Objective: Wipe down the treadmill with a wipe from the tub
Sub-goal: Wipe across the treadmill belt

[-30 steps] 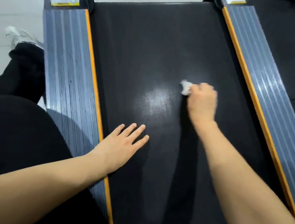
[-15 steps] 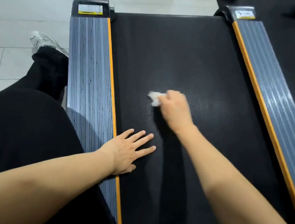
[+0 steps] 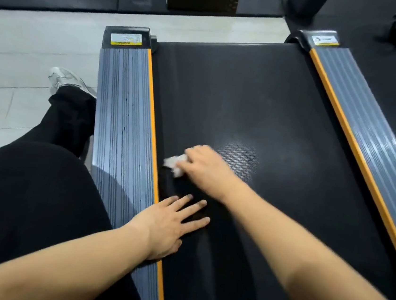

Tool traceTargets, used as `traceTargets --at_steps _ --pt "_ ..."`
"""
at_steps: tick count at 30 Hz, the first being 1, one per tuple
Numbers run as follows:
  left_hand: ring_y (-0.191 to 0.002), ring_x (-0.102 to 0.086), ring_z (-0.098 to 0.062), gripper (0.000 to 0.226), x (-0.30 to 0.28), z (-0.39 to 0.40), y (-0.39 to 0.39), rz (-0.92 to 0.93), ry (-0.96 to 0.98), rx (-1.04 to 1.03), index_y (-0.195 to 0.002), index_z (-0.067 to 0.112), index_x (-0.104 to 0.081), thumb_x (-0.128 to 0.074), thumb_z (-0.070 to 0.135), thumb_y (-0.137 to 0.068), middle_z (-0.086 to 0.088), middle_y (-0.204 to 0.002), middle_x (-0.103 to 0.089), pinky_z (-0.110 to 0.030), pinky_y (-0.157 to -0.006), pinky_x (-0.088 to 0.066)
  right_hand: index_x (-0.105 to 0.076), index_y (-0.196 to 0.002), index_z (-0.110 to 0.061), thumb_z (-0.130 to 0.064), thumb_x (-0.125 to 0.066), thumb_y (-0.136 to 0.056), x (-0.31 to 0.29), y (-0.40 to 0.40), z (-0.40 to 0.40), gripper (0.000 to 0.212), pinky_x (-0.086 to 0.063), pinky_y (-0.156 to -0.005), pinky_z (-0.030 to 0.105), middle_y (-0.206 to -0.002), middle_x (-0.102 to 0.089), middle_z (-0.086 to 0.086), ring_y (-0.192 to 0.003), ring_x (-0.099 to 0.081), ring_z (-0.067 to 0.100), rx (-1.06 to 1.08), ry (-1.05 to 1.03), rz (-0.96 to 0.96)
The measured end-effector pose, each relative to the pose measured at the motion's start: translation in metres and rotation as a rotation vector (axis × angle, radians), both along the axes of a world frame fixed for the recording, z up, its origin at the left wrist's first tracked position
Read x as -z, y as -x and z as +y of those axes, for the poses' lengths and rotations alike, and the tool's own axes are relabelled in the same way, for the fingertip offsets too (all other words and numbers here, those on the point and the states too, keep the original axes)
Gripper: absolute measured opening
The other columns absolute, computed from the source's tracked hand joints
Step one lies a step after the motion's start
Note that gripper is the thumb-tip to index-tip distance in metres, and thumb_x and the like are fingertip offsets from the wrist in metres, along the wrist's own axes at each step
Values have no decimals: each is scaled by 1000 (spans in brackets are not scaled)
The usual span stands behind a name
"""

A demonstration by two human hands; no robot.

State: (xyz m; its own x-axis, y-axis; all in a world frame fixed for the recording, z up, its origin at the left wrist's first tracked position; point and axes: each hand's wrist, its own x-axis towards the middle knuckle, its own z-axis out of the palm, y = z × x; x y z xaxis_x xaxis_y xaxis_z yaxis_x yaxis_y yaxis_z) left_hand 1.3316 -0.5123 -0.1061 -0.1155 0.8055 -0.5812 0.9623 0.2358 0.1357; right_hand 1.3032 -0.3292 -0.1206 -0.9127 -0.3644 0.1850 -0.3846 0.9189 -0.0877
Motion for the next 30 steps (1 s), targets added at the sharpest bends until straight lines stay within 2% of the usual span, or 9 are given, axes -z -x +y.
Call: traceTargets --at_steps 3,6,10,13,15,19,22,26,30 --pt "-157 8 -31 67 1 0 4 14 -51 -1 -161 36 7 -32 38 -107 -3 -169 18 -45 -127 -5 -73 -84 -21 -23 -48 -87 -3 -17 89 25 -38 -59 30 -68 -52 -1 -64 -51 21 536 -58 4" --pt "-154 -15 -37 63 0 2 2 55 -119 -29 -161 34 -14 -41 38 -104 -11 -171 -3 -47 -120 -26 -71 -87 -9 -13 -47 -86 6 -43 140 25 -48 -61 42 -73 -56 18 -64 -56 38 970 -28 64" --pt "-123 -59 -39 65 -1 4 9 130 -86 -86 -140 25 -57 -71 41 -79 -17 -146 -54 -49 -95 -54 -72 -91 -18 -3 -61 -77 15 -42 72 23 -51 -58 44 -69 -57 18 -61 -58 37 750 170 61" --pt "-146 -31 -42 65 1 1 12 138 -142 -163 -159 25 -28 -49 38 -98 -20 -164 -23 -52 -117 -32 -73 -93 -18 -9 -55 -85 21 -48 14 22 -47 -63 38 -74 -52 8 -65 -52 30 309 165 10" --pt "-153 -14 -40 65 -5 -1 14 149 -106 -194 -162 26 -10 -38 36 -104 -16 -169 -4 -49 -123 -20 -72 -96 -18 -12 -54 -87 28 -48 33 21 -42 -65 38 -77 -51 5 -68 -50 27 221 100 29" --pt "-143 -36 -43 66 2 1 12 126 -178 -229 -157 21 -31 -52 35 -96 -19 -162 -27 -51 -113 -38 -70 -88 -13 -10 -58 -82 34 -47 130 13 -47 -61 44 -76 -54 13 -67 -55 36 804 -90 170" --pt "-135 -46 -40 68 2 4 13 160 -190 -279 -153 16 -39 -56 36 -91 -21 -158 -36 -51 -106 -45 -70 -93 -6 -9 -55 -83 29 -32 132 18 -46 -64 45 -82 -60 23 -72 -59 42 1115 -1 124" --pt "-143 -37 -39 73 4 7 16 201 -215 -265 -159 15 -28 -53 38 -94 -22 -163 -26 -48 -112 -39 -74 -106 -25 -11 -53 -82 18 33 40 35 -50 -62 42 -77 -60 15 -68 -62 38 723 170 -3" --pt "-119 -63 -38 82 5 1 25 173 -170 -216 -142 17 -59 -79 38 -65 -19 -142 -58 -45 -93 -56 -75 -88 -14 -4 -67 -78 14 54 -22 17 -45 -61 38 -76 -60 12 -66 -60 34 138 166 -48"
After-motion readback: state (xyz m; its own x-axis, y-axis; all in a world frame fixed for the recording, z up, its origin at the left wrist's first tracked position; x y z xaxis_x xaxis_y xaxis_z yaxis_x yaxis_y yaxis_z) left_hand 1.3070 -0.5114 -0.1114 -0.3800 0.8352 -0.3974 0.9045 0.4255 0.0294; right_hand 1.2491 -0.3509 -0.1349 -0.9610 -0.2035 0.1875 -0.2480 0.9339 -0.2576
